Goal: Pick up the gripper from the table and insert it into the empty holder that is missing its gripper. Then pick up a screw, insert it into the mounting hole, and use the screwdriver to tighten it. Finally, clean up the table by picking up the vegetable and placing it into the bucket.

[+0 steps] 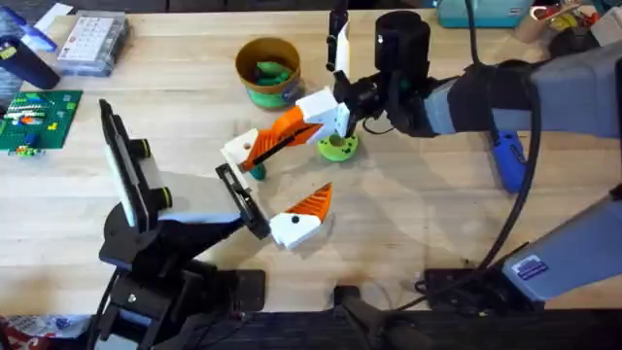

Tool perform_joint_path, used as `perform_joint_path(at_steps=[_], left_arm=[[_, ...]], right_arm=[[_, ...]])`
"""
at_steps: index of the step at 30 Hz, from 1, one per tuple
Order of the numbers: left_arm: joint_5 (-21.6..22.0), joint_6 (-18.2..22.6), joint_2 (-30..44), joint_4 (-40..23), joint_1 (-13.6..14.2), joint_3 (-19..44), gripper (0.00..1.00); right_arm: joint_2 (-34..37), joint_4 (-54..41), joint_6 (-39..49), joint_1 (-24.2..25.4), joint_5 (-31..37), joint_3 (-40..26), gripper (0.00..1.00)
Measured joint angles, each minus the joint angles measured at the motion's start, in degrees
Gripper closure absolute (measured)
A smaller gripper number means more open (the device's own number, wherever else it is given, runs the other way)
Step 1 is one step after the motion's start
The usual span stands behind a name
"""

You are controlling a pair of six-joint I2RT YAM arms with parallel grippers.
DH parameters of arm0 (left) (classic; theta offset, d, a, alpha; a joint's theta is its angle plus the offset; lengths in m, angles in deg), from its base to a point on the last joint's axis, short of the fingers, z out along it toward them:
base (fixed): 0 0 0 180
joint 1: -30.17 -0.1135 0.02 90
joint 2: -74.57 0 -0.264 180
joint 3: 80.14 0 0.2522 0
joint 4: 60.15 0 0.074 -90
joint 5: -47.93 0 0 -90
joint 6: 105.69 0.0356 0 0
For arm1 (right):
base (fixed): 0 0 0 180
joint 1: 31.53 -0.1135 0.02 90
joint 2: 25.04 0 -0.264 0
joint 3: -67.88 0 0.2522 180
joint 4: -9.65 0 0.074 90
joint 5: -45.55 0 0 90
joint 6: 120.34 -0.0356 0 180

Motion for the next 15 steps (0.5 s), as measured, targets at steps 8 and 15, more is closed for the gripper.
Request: perform_joint_path(at_steps=[8,15], left_arm=[[0.47,-0.04,0.00,-0.46,-0.01,-0.02,0.008],[2.96,-0.44,0.00,-1.00,-0.45,-0.02,0.008]], right_arm=[[-0.01,-0.81,-0.15,-0.48,1.77,-0.02,0.993],[-0.02,-0.57,-1.05,-1.94,5.57,-0.04,0.993]])
